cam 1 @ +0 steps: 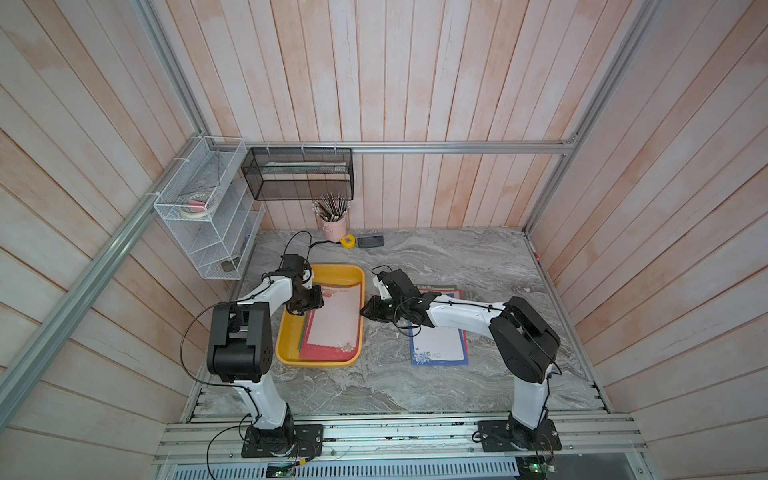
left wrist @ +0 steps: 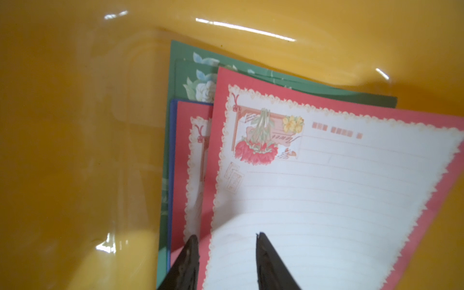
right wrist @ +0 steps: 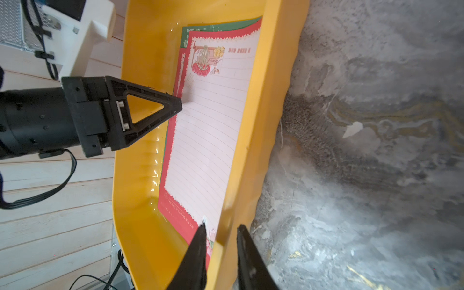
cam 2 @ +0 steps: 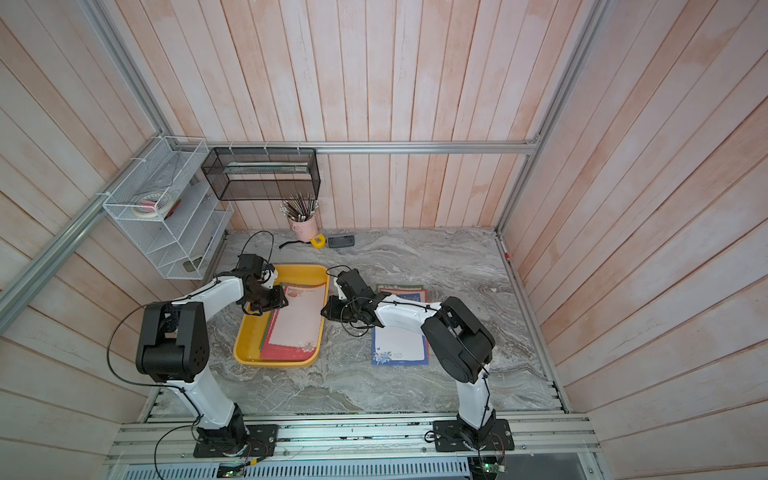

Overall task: Take out the stationery paper from the storage box
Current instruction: Pick up the stationery paper from the storage box.

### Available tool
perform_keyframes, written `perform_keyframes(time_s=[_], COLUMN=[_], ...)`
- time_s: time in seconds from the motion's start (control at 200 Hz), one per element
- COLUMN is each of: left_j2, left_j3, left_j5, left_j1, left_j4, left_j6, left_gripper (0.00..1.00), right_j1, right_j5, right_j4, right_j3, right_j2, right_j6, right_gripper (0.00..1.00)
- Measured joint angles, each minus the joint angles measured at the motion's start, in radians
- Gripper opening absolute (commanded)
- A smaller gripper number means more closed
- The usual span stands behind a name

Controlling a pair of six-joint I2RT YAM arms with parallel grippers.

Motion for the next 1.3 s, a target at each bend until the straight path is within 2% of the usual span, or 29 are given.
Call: perform_keyframes(time_s=[0.31, 0.68, 0.96, 1.3], left_j2=[-0.009, -0.053, -0.074, -0.065], left_j3=[0.000, -0.010, -0.076, -0.115], left_j5=[0.049, 0.119, 0.182, 0.199], left_j1=[0.000, 0.005, 0.016, 0.016], left_j4=[0.001, 0.018, 0.051, 0.071], left_j6=[-0.001, -0.021, -0.057, -0.077], left_gripper=[0.39, 0.38, 0.37, 0.37], right_j1=[0.000, -0.008, -0.012, -0.013], right_j5=[-0.004, -0.014, -0.026, -0.031], right_j4=[0.022, 0.030, 0.044, 0.047], right_j3=[0.002, 0.008, 0.009, 0.009], right_j2=[0.021, 0.028, 0.037, 0.039], right_j6=[0.010, 0.010, 0.013, 0.019], right_gripper=[0.18, 0.18, 0.18, 0.18])
